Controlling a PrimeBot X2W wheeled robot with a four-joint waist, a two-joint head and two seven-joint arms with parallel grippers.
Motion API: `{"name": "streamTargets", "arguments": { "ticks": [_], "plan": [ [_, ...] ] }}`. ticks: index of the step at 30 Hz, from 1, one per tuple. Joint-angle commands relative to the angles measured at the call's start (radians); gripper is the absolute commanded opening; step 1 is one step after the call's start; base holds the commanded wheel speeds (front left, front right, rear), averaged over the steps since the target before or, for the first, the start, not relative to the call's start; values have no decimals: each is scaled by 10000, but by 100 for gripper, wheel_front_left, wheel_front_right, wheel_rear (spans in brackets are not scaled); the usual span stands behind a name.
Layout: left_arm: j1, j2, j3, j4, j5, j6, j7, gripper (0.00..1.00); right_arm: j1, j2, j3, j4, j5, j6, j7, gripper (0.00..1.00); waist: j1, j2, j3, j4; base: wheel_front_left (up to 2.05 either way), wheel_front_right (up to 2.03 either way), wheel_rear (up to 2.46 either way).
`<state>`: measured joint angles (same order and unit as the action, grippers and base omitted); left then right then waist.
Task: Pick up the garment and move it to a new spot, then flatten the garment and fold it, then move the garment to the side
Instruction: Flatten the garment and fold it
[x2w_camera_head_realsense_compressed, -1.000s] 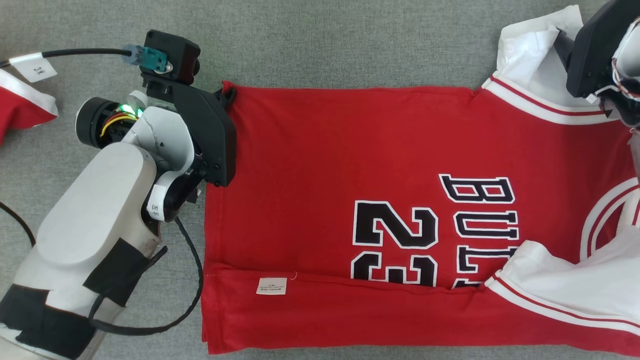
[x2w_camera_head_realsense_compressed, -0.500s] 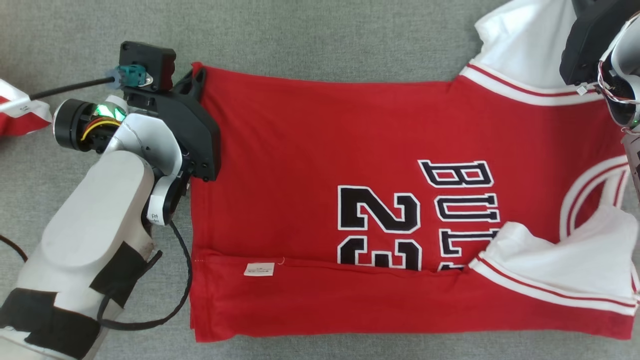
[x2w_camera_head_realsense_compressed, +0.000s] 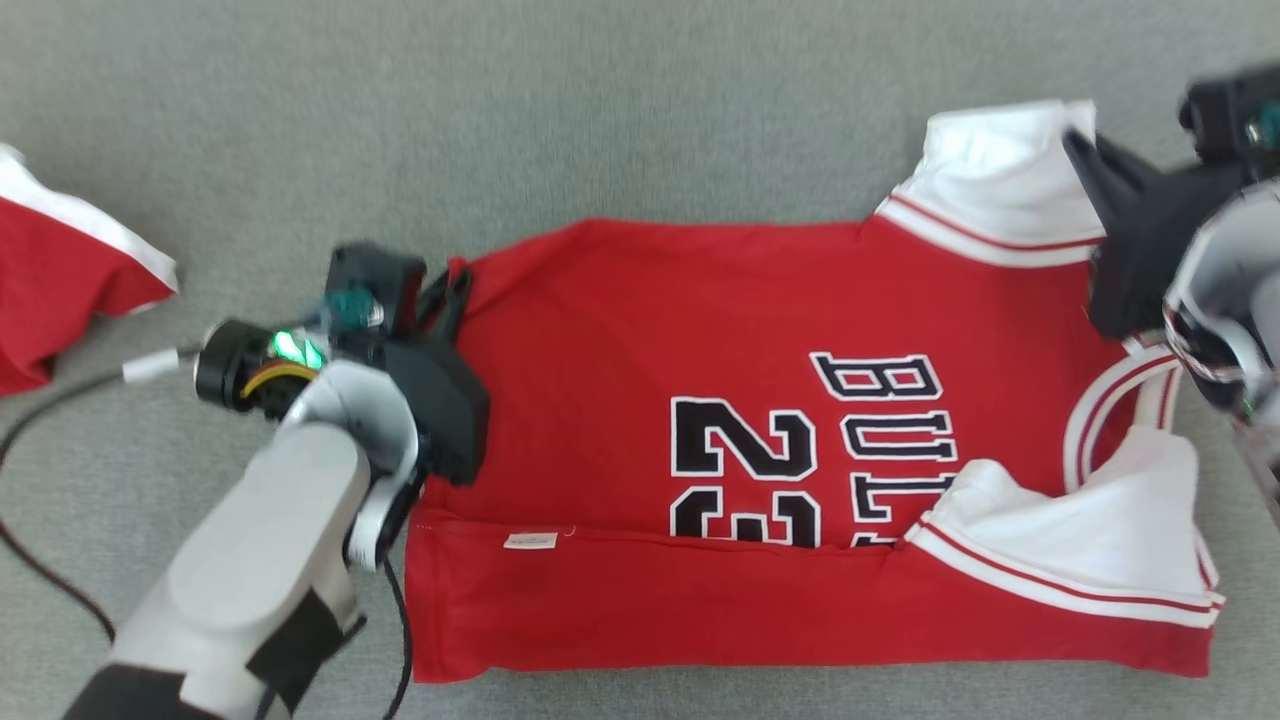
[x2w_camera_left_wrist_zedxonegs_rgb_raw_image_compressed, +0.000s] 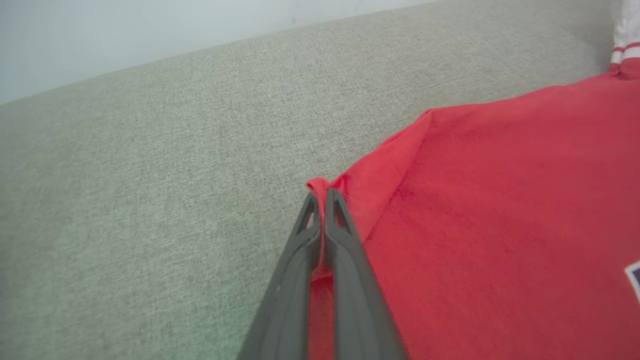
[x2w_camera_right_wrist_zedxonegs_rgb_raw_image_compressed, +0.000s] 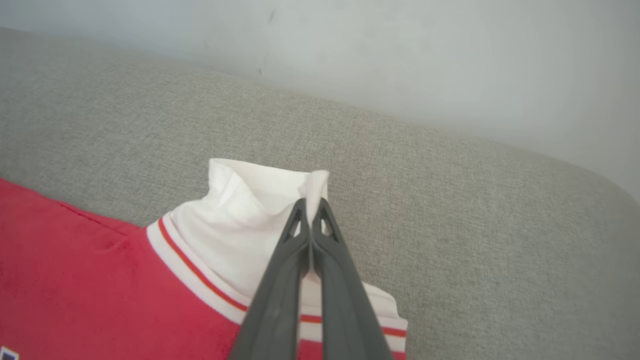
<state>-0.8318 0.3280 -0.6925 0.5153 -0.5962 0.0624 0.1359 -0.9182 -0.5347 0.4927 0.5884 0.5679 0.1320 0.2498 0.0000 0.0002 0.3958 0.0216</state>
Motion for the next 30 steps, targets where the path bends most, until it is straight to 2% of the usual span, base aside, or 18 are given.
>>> {"name": "streamTargets", "arguments": {
  "ticks": [1,5,10,16,23,30],
  "plan": [
    [246,57,9,-72,109,60,-243,0,394,-210,50,-268,172,-22,54,0,0,-2,-643,-51,0,0,0],
    [773,203,47,-345,333,190,-1300,0,1510,-869,-241,-1425,553,-22,25,0,0,-2,-1148,-164,0,0,0],
    [1248,360,52,-553,570,308,-2546,0,3087,-980,-1118,-2553,568,-22,-52,0,0,-2,-1624,-282,0,0,0],
    [1823,450,-20,-650,508,335,-2934,0,4672,-881,-2118,-3616,213,-22,333,0,0,-2,-1924,-350,0,0,0],
    [2884,648,-282,-878,475,455,-3151,0,6735,-523,-3124,-5128,-131,-22,1451,0,0,-2,-2039,-376,0,0,0],
    [3642,696,-287,-604,262,679,-3274,0,7735,-230,-3499,-5906,-544,-22,2171,0,0,-2,-2057,-358,0,0,0]
  ]
}}
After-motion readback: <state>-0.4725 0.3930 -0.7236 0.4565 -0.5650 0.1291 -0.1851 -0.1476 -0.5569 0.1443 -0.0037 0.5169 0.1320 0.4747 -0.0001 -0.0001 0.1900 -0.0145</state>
